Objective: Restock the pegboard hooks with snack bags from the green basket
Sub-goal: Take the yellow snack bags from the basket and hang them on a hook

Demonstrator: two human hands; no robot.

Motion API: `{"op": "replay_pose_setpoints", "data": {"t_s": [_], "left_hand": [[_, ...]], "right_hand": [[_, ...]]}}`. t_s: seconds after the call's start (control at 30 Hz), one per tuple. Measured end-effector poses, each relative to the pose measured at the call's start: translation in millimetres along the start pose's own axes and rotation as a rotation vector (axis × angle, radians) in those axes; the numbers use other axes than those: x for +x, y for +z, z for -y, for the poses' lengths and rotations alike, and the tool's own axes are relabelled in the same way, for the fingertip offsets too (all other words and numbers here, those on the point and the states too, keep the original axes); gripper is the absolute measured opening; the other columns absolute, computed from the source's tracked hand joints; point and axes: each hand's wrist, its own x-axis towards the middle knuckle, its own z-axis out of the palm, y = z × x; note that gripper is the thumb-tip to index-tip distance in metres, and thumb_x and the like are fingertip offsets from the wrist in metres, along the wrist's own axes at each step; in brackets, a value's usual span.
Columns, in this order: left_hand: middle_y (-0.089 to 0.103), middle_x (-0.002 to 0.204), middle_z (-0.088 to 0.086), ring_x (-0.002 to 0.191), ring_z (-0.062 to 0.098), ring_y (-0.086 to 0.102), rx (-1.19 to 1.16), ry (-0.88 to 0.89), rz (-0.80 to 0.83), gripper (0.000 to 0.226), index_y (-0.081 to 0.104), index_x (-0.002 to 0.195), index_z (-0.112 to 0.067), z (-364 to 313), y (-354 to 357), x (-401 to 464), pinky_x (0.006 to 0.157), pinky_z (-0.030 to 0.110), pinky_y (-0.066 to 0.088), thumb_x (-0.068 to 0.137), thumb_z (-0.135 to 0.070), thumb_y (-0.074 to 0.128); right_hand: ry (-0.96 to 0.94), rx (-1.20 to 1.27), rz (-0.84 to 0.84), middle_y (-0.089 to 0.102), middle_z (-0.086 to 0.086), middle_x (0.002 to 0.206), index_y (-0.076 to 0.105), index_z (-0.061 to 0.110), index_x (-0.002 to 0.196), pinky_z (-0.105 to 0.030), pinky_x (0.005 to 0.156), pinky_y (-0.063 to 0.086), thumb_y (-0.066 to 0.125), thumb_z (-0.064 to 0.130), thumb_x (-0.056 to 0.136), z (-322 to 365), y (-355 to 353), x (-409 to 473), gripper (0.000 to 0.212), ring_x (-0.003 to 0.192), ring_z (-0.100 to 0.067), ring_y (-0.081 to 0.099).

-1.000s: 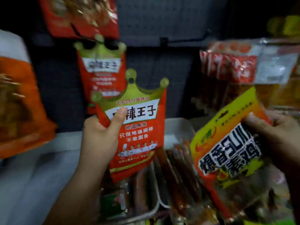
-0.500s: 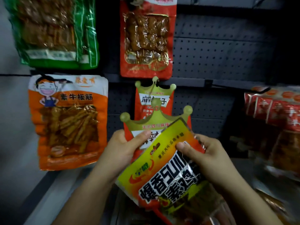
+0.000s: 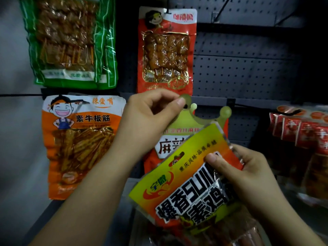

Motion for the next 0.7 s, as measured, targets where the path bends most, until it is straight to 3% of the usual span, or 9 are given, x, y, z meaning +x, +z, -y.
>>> {"op": "replay_pose_setpoints", "data": {"t_s": [0.1,0.17,0.23,0.43,0.6,0.7], "left_hand": [[0.067,0.07,0.005,0.06,0.003,0.056,0.03,-0.01,-0.035,0.013,0.07,0.075,-0.03,0,6,8,0.055,0.02,0.046,0.086,-0.024,0.067],[0.069,0.076,0.012,0.064,0.01,0.059,0.029,-0.051,-0.026,0.013,0.071,0.075,-0.029,2,8,11,0.059,0.029,0.05,0.086,-0.025,0.067],[0.07,0.079,0.014,0.066,0.01,0.06,0.007,-0.095,-0.003,0.012,0.072,0.075,-0.028,7,8,13,0.061,0.029,0.051,0.086,-0.025,0.067],[0.068,0.065,-0.002,0.061,0.004,0.06,-0.036,-0.088,-0.019,0.015,0.073,0.072,-0.029,16,9,17,0.058,0.02,0.049,0.086,-0.025,0.067],[0.07,0.066,-0.016,0.064,0.0,0.063,-0.004,-0.135,0.003,0.017,0.071,0.07,-0.034,37,9,22,0.065,0.023,0.052,0.085,-0.027,0.067],[0.069,0.071,-0.021,0.069,-0.006,0.061,0.077,-0.087,0.005,0.013,0.067,0.075,-0.04,52,12,27,0.067,0.014,0.049,0.084,-0.031,0.066]], "right_hand": [[0.011,0.042,0.011,0.075,-0.004,0.073,0.074,0.024,0.081,-0.031,0.06,0.057,0.07,0.047,0.062,7,5,1,0.03,0.065,-0.022,0.072],[0.036,0.072,-0.003,0.074,-0.003,0.07,0.073,0.024,0.076,-0.021,0.055,0.055,0.07,0.045,0.061,9,6,0,0.026,0.06,-0.016,0.07],[0.059,0.077,-0.01,0.073,-0.002,0.067,0.073,0.023,0.073,-0.016,0.052,0.051,0.07,0.041,0.062,8,8,0,0.021,0.056,-0.011,0.068],[0.1,0.125,-0.003,0.073,-0.002,0.064,0.073,0.024,0.066,-0.016,0.048,0.049,0.071,0.035,0.065,3,11,6,0.012,0.054,-0.011,0.068],[0.14,0.158,0.021,0.075,-0.002,0.071,0.074,0.019,0.073,-0.015,0.05,0.05,0.072,0.033,0.068,-6,14,11,0.015,0.06,-0.014,0.071],[0.202,0.137,0.006,0.076,-0.003,0.076,0.073,0.016,0.075,-0.02,0.054,0.052,0.072,0.035,0.072,-18,18,20,0.02,0.066,-0.017,0.073]]}}
